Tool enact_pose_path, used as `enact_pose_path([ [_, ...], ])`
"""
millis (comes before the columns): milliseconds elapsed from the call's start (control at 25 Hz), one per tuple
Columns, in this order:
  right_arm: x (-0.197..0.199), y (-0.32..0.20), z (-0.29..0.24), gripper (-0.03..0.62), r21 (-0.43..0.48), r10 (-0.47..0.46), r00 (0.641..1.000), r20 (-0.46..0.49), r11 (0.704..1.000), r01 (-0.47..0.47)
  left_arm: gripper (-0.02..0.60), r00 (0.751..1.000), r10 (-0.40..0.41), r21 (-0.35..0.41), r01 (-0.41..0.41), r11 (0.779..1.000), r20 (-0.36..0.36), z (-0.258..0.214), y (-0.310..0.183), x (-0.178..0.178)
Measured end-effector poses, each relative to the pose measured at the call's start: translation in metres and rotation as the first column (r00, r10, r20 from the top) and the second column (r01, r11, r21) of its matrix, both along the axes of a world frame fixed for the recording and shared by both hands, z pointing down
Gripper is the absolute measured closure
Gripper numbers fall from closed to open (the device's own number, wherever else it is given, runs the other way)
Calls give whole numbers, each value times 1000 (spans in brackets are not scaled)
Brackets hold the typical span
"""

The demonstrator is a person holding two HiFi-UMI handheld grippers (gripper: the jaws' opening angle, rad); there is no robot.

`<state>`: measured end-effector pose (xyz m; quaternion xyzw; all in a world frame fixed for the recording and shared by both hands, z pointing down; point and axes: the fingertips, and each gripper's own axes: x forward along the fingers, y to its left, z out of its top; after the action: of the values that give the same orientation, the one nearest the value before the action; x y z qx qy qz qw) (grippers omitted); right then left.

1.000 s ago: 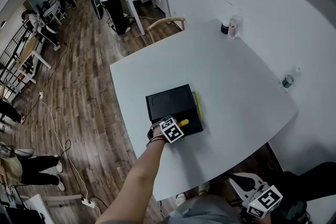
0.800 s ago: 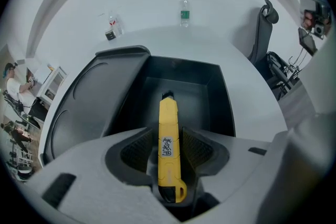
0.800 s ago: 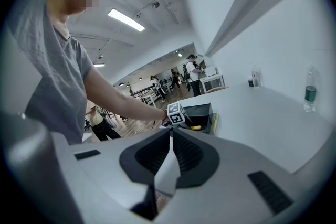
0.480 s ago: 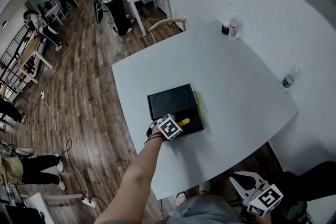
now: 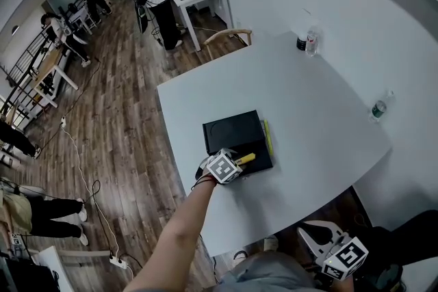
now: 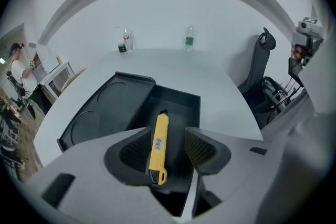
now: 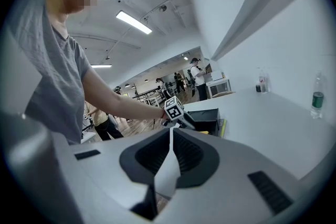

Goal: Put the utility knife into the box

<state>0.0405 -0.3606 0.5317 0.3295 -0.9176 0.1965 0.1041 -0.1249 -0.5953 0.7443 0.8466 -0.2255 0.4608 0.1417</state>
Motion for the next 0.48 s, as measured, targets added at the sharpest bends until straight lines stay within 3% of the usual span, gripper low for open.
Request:
enact_pose_path([
  [480, -21, 21, -20, 559, 60, -23, 1000, 11, 998, 23, 391, 999, 0, 52, 1, 999, -32, -36, 32, -11],
])
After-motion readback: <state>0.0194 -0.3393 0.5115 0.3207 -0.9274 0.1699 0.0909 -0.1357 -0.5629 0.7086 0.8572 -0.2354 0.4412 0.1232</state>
